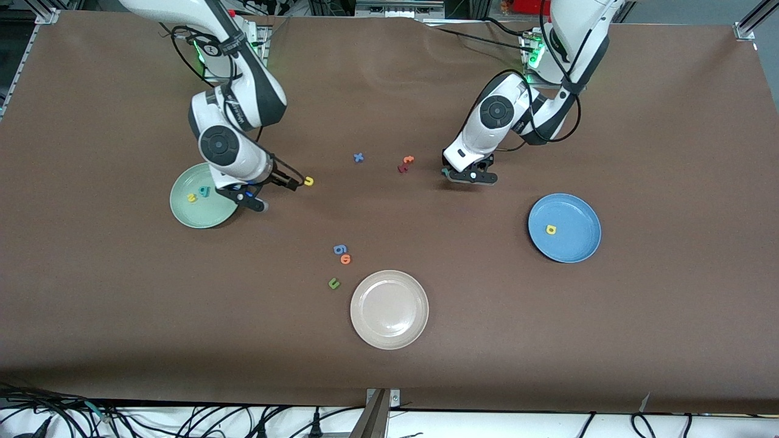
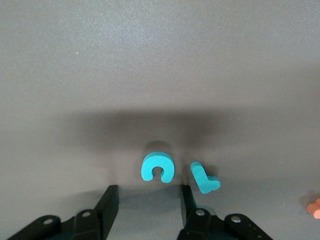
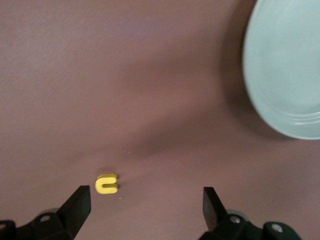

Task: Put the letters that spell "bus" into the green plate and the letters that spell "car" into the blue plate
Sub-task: 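Grasp the yellow u with the right gripper while the left gripper lowers to teal c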

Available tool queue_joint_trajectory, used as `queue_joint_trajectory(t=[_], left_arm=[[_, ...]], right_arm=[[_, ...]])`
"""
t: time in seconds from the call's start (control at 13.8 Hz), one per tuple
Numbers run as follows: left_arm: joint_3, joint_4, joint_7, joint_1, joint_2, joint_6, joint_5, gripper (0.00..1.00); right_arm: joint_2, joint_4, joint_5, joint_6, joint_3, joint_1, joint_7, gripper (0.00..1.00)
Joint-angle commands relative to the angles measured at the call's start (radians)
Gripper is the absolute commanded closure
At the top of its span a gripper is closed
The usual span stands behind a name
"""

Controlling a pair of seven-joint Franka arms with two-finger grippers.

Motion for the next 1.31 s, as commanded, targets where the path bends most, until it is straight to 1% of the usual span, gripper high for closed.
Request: queue_joint_trajectory(t=[0.0, 0.29, 0.44, 0.65, 0.73, 0.8, 0.94, 1.16, 1.23], left_arm=[[0.006, 0.021, -0.04, -0.028, 0.026, 0.005, 0.041, 0.47], [0.006, 0.03, -0.06, -0.03, 0.033, 0.005, 0.042, 0.49], [0.006, 0.033, -0.06, -0.03, 0.034, 0.005, 0.042, 0.5], [0.019, 0.047, -0.072, -0.027, 0.048, 0.005, 0.091, 0.5], [0.02, 0.052, -0.081, -0.028, 0.051, 0.005, 0.107, 0.5], [0.02, 0.058, -0.09, -0.027, 0.059, 0.005, 0.114, 0.5], [0.022, 0.06, -0.095, -0.028, 0.062, 0.005, 0.116, 0.5], [0.022, 0.06, -0.095, -0.027, 0.062, 0.005, 0.118, 0.51], [0.02, 0.06, -0.095, -0.027, 0.062, 0.005, 0.118, 0.52]], right_arm=[[0.03, -0.007, 0.006, 0.066, 0.039, -0.007, 0.017, 0.01], [0.076, -0.032, 0.006, 0.204, 0.085, 0.001, 0.042, 0.01], [0.089, -0.052, 0.005, 0.255, 0.085, 0.004, 0.04, 0.02], [0.099, -0.067, 0.005, 0.258, 0.085, 0.007, 0.042, 0.11], [0.099, -0.069, 0.005, 0.258, 0.085, 0.008, 0.042, 0.17], [0.102, -0.073, 0.005, 0.261, 0.086, 0.009, 0.043, 0.19], [0.104, -0.076, 0.005, 0.266, 0.096, 0.012, 0.045, 0.19], [0.107, -0.118, 0.005, 0.351, 0.097, 0.013, 0.045, 0.19], [0.112, -0.119, 0.005, 0.355, 0.097, 0.013, 0.045, 0.19]])
